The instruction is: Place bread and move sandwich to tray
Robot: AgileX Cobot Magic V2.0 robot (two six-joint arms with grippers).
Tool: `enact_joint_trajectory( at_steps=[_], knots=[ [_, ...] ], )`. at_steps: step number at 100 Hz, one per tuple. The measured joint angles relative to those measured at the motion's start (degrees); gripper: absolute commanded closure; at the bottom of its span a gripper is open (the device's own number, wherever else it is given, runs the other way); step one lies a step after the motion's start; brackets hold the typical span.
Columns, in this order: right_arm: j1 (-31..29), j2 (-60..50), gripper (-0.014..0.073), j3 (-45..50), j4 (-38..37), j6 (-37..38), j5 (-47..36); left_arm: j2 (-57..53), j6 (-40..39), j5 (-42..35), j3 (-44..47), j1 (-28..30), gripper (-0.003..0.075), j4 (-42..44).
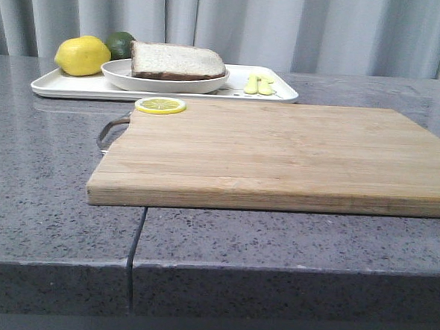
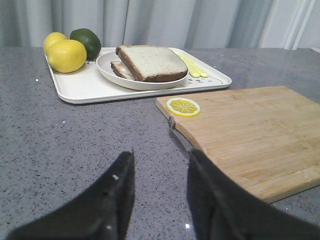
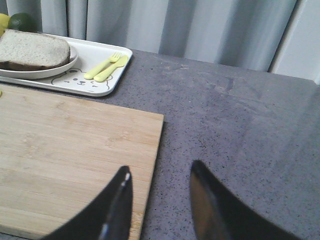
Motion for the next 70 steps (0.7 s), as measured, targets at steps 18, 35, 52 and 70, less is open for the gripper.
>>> enact_joint_trajectory(
  at_steps=[18, 35, 52, 70],
  knots=[
    [0.0, 0.0, 0.0659, 0.0, 0.0, 0.0, 0.0, 0.0, 0.0, -0.1, 0.0, 0.0, 0.0740, 0.0],
    [0.0, 0.0, 0.0661, 0.0, 0.0, 0.0, 0.0, 0.0, 0.0, -0.1, 0.0, 0.0, 0.0740, 0.0],
    [0.0, 0.0, 0.0661, 0.0, 0.0, 0.0, 0.0, 0.0, 0.0, -0.1, 0.0, 0.0, 0.0739, 0.0],
    [0.0, 0.0, 0.0661, 0.0, 0.0, 0.0, 0.0, 0.0, 0.0, -0.1, 0.0, 0.0, 0.0740, 0.0]
  ],
)
